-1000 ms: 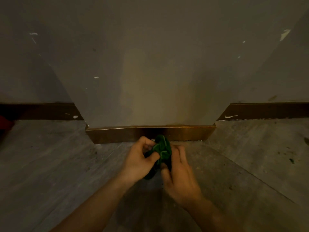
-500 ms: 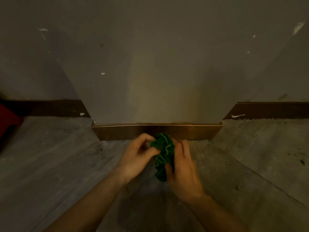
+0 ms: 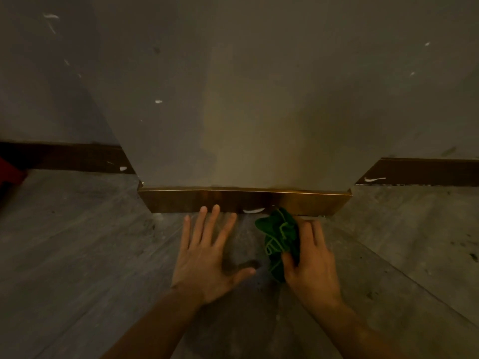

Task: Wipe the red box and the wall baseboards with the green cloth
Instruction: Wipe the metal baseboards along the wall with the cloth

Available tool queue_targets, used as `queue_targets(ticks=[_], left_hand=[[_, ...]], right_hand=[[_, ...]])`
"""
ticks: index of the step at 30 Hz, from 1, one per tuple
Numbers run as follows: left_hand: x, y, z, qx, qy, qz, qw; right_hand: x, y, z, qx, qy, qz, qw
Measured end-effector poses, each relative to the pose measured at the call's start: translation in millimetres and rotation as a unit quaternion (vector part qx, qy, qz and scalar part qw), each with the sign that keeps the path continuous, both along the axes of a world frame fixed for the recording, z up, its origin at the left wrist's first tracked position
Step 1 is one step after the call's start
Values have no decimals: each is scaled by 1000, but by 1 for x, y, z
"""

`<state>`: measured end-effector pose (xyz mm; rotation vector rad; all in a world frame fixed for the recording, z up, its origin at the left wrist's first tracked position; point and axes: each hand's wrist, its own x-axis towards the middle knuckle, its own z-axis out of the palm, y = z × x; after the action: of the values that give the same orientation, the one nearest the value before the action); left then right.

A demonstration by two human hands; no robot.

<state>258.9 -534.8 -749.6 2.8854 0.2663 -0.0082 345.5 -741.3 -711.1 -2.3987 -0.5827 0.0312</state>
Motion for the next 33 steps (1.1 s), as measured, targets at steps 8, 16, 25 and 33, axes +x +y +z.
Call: queue_targets(ticks=[8, 16, 25, 33], left_hand=[[0, -3, -36, -22, 19, 38, 999], [1, -6, -48, 2, 20, 46, 999], [-1, -5, -45, 16, 25, 32, 999], [-2, -5, -43, 16, 34, 35, 999]], right_hand=[[7, 8, -7, -25, -19, 43, 999], [26, 15, -7, -118, -69, 131, 982], [36, 53, 0, -248, -149, 209, 934], [38, 88, -4, -333, -176, 247, 893]])
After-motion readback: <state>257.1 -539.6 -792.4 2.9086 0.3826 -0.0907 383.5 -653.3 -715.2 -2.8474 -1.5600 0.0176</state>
